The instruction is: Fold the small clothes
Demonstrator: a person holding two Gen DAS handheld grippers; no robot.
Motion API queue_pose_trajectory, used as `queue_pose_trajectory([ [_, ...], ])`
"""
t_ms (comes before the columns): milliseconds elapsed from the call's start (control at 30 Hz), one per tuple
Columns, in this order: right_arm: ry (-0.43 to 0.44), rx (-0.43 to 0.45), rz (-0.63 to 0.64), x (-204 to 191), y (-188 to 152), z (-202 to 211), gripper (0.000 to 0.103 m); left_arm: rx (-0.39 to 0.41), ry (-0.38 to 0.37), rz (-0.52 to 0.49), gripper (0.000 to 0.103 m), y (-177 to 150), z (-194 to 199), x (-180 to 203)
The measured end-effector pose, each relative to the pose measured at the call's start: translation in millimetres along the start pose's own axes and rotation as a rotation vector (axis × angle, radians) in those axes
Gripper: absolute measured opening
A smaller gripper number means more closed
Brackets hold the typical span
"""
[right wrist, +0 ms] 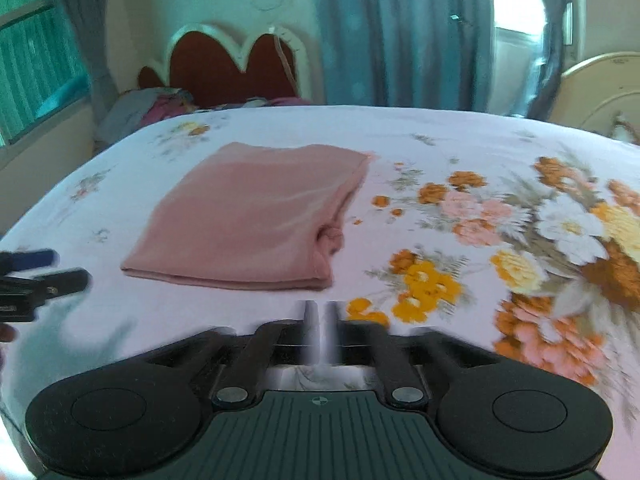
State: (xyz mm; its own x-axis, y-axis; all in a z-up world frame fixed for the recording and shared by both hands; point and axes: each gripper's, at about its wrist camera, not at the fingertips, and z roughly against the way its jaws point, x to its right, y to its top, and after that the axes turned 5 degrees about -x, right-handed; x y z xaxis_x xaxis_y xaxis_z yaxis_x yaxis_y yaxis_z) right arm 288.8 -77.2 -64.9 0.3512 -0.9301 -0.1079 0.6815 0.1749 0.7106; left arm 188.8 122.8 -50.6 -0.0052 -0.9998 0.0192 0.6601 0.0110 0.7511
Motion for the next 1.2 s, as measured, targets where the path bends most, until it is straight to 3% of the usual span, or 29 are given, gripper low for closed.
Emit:
queue_pose_trajectory([
  [33,-0.005,0.039,0.015,-2.2,-3.1,6.1,0.103,0.000,0.002,-0.004,0.103,-1.1,7.4,3.7],
  [500,0.003,0.116,0.033,-37.0,-38.0,95.9,0.103,0.083,-0.012,-0.001,0.103,-24.4,107.1,44.7],
  [867,-0.074,0.126,0.015,-52.5,-80.7,176.7,0.103,0.153,-0.036,0.048,0.103,-48.5,187.5,68.0],
  [1067,-0.097,0.155,-0.014,-49.2,-97.0,206.7,0.103,0.139,-0.037,0.035,0.103,-59.4,194.8,76.4],
  [1200,-0.098,0.163,-0.010,-53.8,-102.9,215.1,0.103,0.173,-0.049,0.017,0.103,-57.3,202.2,82.4],
])
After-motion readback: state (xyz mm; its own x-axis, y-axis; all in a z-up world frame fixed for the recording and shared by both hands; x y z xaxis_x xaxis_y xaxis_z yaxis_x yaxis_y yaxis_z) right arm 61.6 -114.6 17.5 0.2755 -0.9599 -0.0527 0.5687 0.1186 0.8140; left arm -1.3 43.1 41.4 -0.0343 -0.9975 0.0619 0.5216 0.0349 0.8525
